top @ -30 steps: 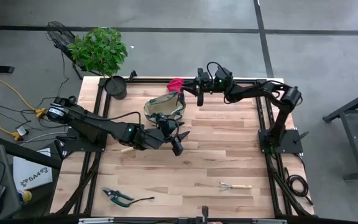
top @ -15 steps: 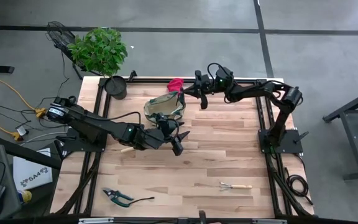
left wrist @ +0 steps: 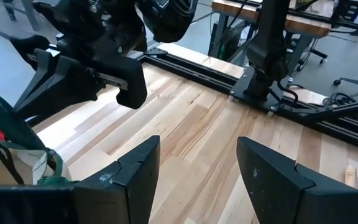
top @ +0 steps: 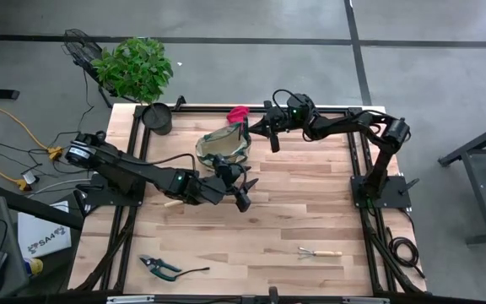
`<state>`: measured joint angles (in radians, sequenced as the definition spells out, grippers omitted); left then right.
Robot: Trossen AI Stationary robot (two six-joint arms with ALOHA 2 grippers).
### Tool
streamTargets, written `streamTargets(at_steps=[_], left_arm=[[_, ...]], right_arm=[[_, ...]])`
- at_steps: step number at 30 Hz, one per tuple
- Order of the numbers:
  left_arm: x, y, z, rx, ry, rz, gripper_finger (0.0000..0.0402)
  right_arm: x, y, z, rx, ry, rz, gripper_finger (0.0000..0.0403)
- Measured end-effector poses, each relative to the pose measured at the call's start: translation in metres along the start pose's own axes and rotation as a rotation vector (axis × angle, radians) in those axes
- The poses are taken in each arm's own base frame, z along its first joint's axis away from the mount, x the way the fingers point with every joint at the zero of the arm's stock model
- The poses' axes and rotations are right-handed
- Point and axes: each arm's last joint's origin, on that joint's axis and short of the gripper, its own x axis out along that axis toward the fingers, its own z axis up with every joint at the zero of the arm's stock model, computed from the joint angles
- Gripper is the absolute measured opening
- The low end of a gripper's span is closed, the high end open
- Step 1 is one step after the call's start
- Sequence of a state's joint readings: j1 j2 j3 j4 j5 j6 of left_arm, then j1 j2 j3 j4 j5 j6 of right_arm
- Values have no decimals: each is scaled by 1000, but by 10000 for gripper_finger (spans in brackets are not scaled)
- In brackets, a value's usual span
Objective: Pick & Place Garden tools in Gardening bag
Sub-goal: Put the top black shear scissor into the gardening bag
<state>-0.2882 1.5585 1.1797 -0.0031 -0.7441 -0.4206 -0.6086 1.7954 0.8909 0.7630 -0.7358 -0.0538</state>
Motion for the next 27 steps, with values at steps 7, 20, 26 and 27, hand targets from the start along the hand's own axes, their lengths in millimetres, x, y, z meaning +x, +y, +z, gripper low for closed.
streamTargets(at_steps=[7, 20, 26, 27], left_arm=[[0, 0, 0, 0, 0, 1, 207], [0, 0, 0, -1, -5, 9, 207], [0, 2, 1, -1, -33, 73, 207], [0, 3, 1, -1, -41, 89, 207]], right_arm=[[-1, 0, 10, 10, -78, 11, 3], [-2, -1, 21, 10, -175, -76, 3], [6, 4, 13, -6, -100, -143, 3], [7, 6, 12, -14, -90, -143, 3]])
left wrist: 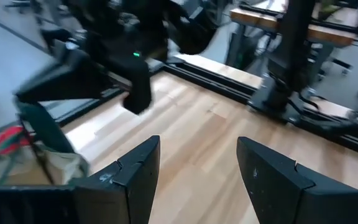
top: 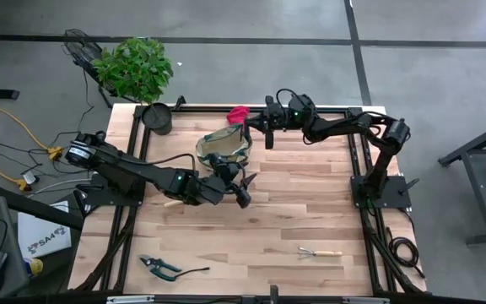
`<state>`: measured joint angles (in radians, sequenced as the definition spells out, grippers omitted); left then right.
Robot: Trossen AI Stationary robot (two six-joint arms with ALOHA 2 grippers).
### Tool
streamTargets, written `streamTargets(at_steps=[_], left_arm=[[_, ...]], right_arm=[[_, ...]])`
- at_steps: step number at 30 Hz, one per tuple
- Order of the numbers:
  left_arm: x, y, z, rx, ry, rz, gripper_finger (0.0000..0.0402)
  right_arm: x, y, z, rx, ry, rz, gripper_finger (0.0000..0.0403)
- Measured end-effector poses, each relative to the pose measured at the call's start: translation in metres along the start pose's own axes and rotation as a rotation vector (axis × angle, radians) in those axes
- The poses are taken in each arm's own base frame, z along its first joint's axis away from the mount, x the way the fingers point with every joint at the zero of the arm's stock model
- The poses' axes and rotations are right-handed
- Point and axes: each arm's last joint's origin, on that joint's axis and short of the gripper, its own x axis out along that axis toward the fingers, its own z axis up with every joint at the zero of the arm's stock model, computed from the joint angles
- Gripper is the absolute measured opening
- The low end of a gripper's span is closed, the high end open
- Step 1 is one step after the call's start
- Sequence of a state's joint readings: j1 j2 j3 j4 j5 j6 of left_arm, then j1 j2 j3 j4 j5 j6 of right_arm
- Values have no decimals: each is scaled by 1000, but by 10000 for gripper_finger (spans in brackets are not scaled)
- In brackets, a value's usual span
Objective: Pick & Place Garden tools in Gardening bag
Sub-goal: Put the top black shear scissor into the gardening bag
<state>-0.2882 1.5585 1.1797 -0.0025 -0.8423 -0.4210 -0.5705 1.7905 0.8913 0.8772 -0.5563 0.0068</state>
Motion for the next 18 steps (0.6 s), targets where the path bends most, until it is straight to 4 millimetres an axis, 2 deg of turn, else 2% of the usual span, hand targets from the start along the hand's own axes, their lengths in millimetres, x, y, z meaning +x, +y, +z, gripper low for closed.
streamTargets(at_steps=[6, 14, 18], left_arm=[[0, 4, 1, 0, -50, 118, 207], [-1, 11, -4, -27, -73, 264, 207], [-2, 13, -9, -40, -50, 283, 207]], right_arm=[[2, 4, -2, 16, 20, 11, 3], [-6, -8, -13, 106, 124, -29, 3], [-11, -13, -14, 142, 132, 25, 3]])
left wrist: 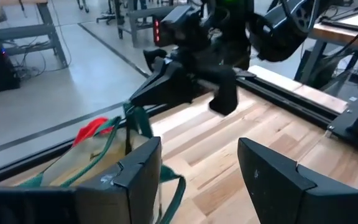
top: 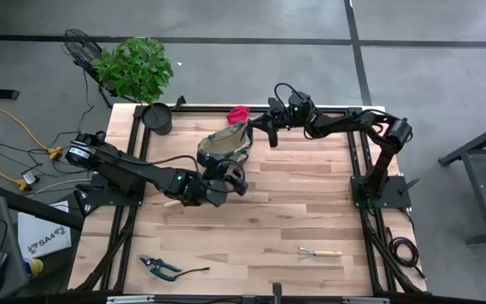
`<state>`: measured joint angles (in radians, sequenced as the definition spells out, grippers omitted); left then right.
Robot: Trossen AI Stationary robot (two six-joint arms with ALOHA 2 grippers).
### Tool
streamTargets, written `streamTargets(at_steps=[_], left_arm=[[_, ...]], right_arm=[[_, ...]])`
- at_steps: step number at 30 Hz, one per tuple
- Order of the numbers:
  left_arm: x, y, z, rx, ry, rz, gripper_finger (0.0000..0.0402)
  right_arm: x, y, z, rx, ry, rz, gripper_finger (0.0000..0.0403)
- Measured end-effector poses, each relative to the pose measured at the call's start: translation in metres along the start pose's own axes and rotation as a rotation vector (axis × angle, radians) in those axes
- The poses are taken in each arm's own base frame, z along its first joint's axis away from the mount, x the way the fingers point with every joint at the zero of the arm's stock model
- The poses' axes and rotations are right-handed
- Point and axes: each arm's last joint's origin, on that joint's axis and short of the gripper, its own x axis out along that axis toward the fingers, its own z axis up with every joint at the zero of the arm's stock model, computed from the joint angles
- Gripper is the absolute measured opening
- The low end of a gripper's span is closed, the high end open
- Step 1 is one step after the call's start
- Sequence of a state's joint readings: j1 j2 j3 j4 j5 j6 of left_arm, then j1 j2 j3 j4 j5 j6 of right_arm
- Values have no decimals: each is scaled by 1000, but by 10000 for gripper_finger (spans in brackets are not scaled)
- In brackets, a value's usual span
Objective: Pick & Place Garden tools in Gardening bag
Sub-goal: Put the top black shear scissor into the gardening bag, then put the shear scissor into the gardening bag
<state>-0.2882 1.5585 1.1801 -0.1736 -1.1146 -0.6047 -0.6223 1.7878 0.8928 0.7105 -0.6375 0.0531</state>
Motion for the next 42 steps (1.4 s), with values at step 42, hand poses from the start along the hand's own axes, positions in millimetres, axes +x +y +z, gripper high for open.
streamTargets(at_steps=[42], left_arm=[[-18, 33, -21, 100, 558, -150, 207]], right_arm=[[-66, 64, 38, -92, 370, 45, 3]])
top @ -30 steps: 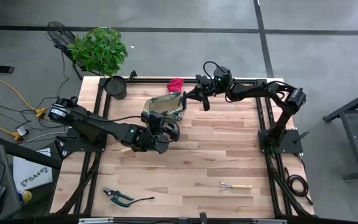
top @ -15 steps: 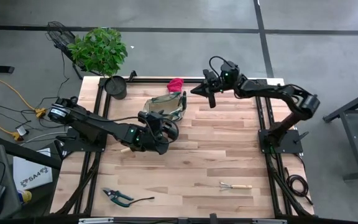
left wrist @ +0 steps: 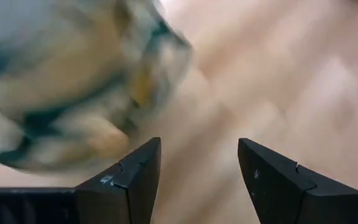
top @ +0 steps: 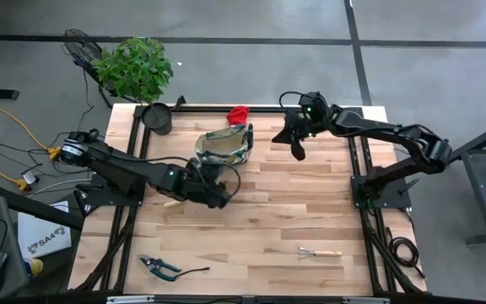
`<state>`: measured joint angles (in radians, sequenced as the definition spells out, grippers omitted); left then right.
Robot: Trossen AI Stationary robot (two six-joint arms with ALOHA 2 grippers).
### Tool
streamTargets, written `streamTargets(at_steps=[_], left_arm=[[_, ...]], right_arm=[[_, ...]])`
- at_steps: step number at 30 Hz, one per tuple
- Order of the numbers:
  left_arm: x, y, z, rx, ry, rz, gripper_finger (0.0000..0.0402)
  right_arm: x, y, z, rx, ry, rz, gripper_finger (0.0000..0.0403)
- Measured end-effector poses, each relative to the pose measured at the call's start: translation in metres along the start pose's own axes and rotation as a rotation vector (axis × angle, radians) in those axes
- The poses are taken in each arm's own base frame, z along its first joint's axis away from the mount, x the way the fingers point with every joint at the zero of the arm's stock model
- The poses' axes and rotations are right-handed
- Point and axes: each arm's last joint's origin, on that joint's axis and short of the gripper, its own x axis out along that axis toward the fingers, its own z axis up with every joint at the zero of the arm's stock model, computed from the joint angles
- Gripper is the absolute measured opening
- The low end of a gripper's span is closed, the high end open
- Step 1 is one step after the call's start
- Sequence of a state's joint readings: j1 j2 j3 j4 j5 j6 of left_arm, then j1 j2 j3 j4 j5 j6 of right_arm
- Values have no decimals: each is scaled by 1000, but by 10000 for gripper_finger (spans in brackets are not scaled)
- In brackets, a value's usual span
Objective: Pick & Place Garden tools in Gardening bag
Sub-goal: Put the shear scissor into the gardening bag
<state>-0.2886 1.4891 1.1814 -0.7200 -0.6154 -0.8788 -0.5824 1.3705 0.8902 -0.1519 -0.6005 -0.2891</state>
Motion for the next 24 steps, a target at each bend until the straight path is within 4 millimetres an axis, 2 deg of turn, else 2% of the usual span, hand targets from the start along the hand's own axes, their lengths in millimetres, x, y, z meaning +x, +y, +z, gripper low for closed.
streamTargets(at_steps=[6, 12, 19, 24], left_arm=[[2, -6, -14, 93, 332, -226, 207], [-5, -15, -30, 155, 508, -343, 207], [-23, -37, -61, 384, 547, -471, 207], [-35, -48, -84, 476, 582, -496, 207]], right_arm=[[10, 14, -13, -20, 80, 42, 3], [19, 25, -30, -3, 145, 43, 3], [27, 41, -42, -14, 196, 75, 3], [32, 49, -44, -35, 230, 52, 3]])
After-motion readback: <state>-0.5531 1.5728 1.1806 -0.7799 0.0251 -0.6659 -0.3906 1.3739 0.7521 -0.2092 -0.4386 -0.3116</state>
